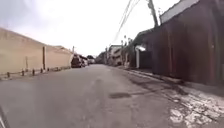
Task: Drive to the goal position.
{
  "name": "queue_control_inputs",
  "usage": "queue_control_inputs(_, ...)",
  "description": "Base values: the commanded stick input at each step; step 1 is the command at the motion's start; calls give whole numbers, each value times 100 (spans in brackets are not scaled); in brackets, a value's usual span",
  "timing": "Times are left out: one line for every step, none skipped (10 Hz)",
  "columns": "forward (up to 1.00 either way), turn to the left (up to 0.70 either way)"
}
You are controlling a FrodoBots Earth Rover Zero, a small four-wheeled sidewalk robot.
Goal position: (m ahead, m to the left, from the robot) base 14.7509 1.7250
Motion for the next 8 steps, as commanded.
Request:
queue_control_inputs(70,1)
queue_control_inputs(70,1)
queue_control_inputs(70,1)
queue_control_inputs(70,1)
queue_control_inputs(70,1)
queue_control_inputs(70,1)
queue_control_inputs(70,1)
queue_control_inputs(70,1)
